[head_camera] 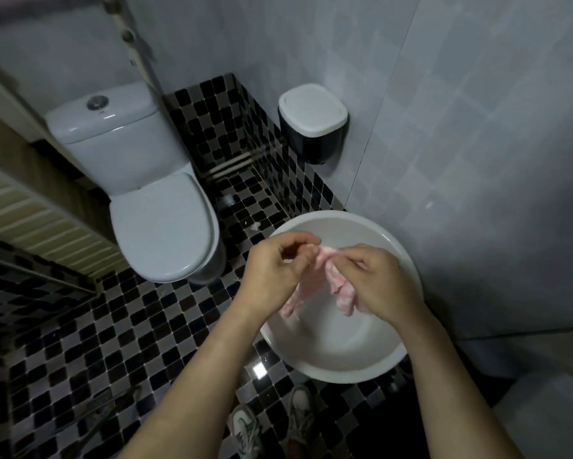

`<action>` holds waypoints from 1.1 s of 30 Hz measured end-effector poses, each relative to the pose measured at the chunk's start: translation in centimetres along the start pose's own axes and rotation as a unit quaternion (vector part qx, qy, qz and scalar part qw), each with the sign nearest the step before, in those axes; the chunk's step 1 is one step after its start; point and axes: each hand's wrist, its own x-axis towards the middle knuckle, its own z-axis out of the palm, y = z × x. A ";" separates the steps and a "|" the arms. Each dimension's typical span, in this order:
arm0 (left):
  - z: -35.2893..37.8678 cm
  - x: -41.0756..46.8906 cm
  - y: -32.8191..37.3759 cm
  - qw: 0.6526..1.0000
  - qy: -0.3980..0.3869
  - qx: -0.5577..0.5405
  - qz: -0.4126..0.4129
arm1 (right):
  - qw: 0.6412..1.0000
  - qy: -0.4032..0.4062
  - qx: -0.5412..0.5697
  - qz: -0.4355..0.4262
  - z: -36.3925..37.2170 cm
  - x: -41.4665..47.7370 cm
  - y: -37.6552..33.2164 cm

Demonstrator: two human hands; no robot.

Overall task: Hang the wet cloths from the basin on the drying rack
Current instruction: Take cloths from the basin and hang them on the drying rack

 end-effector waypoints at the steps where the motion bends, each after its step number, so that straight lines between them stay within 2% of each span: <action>1: -0.1 -0.3 0.3 0.999 -0.010 0.029 0.011 | 1.000 -0.013 0.012 0.009 -0.4 0.2 -0.6; 4: -0.7 -1.5 1.0 0.992 -0.033 0.117 0.014 | 0.998 -0.060 -0.010 0.017 -1.3 0.5 -2.4; 9: -2.7 -3.7 2.6 0.984 -0.069 0.164 0.002 | 0.989 -0.096 -0.111 -0.032 -1.6 -0.8 -5.7; 12: -4.0 -5.6 3.7 0.998 -0.038 0.055 -0.007 | 0.988 -0.111 -0.084 -0.063 -0.8 -1.5 -7.9; 17: -8.1 -9.2 4.5 0.996 -0.025 -0.075 -0.035 | 0.981 -0.144 -0.058 -0.117 1.4 -2.3 -10.6; 19: -9.6 -10.8 4.7 0.989 -0.009 -0.144 -0.034 | 0.978 -0.172 -0.003 -0.118 2.1 -2.9 -11.6; 22: -11.5 -13.6 4.8 0.957 0.084 -0.268 -0.075 | 0.956 -0.237 0.142 -0.101 3.5 -4.4 -13.5; 24: -13.2 -15.9 4.4 0.957 0.178 -0.218 -0.070 | 0.942 -0.254 0.198 -0.099 5.3 -5.7 -15.0; 26: -15.1 -18.8 3.8 0.961 0.234 -0.135 -0.059 | 0.941 -0.244 0.197 -0.127 7.5 -7.2 -16.7; 29: -17.0 -23.4 3.4 0.965 0.236 -0.092 -0.068 | 0.930 -0.271 0.191 -0.160 10.9 -9.7 -19.7; 33: -19.7 -29.1 2.4 0.960 0.271 -0.061 -0.022 | 0.892 -0.353 0.216 -0.182 16.0 -13.6 -23.7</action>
